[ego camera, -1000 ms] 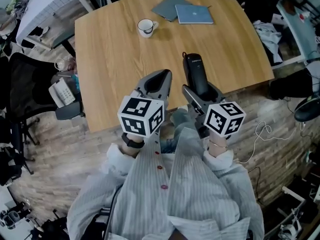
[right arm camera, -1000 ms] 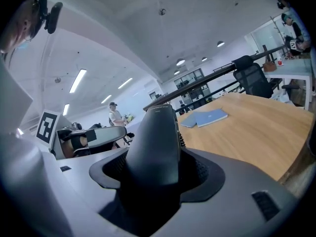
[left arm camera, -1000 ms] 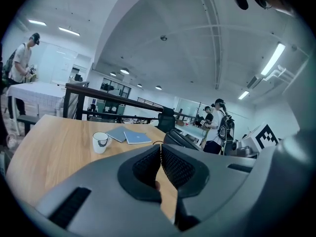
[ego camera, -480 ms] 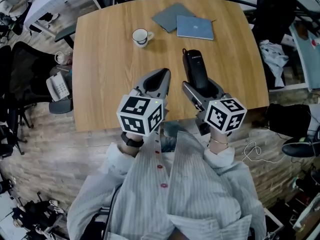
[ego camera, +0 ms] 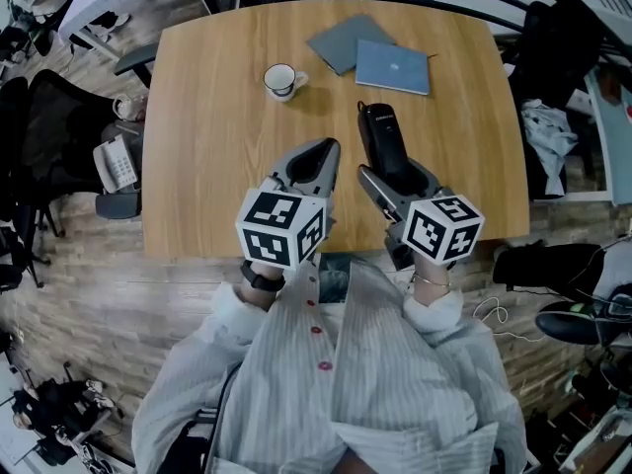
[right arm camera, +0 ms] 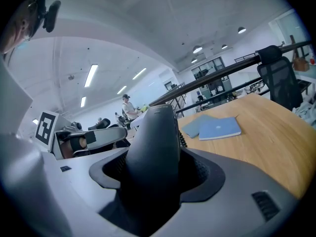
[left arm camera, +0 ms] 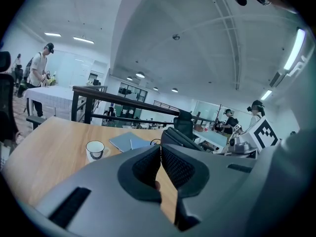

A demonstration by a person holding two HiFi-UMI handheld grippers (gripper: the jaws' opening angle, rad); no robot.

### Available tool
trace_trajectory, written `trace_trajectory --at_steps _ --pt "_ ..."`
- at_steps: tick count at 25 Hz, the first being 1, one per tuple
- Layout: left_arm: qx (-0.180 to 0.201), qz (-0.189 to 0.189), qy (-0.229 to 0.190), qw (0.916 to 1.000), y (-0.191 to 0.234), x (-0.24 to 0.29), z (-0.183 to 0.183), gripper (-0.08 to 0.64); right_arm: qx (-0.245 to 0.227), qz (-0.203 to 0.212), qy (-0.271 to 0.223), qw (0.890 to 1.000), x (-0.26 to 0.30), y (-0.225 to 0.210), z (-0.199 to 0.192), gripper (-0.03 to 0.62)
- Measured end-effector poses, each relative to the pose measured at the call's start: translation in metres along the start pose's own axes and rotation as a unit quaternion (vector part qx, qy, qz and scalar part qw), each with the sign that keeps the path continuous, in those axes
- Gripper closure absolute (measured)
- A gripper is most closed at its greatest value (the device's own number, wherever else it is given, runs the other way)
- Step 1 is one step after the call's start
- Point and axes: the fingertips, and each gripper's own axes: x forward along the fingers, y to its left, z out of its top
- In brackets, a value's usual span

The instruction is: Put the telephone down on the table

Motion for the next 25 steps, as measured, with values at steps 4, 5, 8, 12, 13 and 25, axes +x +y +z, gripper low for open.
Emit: trace_trajectory --at_steps 4,5,8,12,13,25 --pt "-0.004 -0.001 0.002 1.0 0.006 0.007 0.005 0.543 0.001 0.0 0.006 1.0 0.007 0.001 0.003 0.258" --pt "-0.005 -0.001 0.003 1.0 0.008 0.008 0.005 0.543 0.001 0.0 0.006 1.0 0.009 0.001 0.003 0.258" --pt "-0.009 0.001 0.005 0.9999 0.016 0.009 0.005 0.543 0.003 0.0 0.008 1.0 0.015 0.002 0.004 0.258" --pt "-0.019 0.014 0.01 0.9997 0.031 0.007 0.003 0.543 0.005 0.001 0.012 1.0 0.02 0.003 0.002 0.258" --pt "-0.02 0.017 0.012 0.9996 0.034 0.006 0.003 0.543 0.005 0.0 0.014 1.0 0.021 0.002 0.001 0.258" --pt "-0.025 0.003 0.051 0.9984 0.045 0.022 -0.024 0.543 0.005 -0.006 0.054 0.999 0.048 -0.007 -0.023 0.258"
